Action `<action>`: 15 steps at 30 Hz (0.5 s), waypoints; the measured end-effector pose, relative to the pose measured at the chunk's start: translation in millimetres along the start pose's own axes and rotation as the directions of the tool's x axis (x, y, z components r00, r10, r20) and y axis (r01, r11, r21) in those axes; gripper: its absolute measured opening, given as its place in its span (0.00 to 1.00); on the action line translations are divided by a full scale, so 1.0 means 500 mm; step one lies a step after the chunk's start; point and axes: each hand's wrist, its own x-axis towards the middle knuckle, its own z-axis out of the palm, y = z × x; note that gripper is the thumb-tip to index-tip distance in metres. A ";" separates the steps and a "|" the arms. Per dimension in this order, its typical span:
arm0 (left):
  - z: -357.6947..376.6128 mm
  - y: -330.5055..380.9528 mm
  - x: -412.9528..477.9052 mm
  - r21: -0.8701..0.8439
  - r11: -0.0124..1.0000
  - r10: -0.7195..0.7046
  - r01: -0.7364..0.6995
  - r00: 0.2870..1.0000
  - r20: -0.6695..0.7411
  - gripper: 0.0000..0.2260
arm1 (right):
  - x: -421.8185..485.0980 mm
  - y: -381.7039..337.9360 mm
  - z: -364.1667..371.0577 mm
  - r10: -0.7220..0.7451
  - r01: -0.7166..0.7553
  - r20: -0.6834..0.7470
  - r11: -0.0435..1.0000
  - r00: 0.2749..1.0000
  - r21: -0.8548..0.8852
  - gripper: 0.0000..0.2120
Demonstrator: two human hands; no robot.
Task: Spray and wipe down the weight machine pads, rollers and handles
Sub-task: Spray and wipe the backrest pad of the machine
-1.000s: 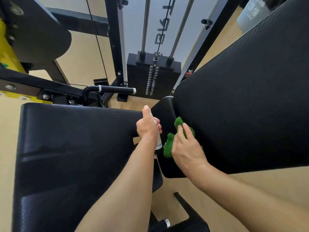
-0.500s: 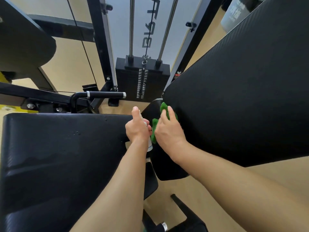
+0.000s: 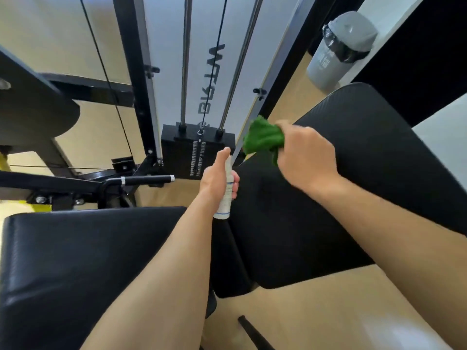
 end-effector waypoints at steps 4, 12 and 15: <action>0.079 0.126 0.044 0.141 0.987 0.049 -0.083 0.972 0.231 0.32 | 0.130 0.058 -0.113 0.144 -0.131 -0.121 0.985 0.982 0.107 0.17; 0.242 0.310 0.082 0.410 0.829 0.114 -0.381 0.833 0.542 0.32 | 0.213 0.199 -0.222 0.495 -0.448 -0.189 0.861 0.848 0.242 0.16; 0.290 0.360 0.079 0.437 0.775 0.095 -0.456 0.769 0.632 0.31 | 0.206 0.238 -0.239 0.566 -0.521 -0.209 0.821 0.798 0.234 0.14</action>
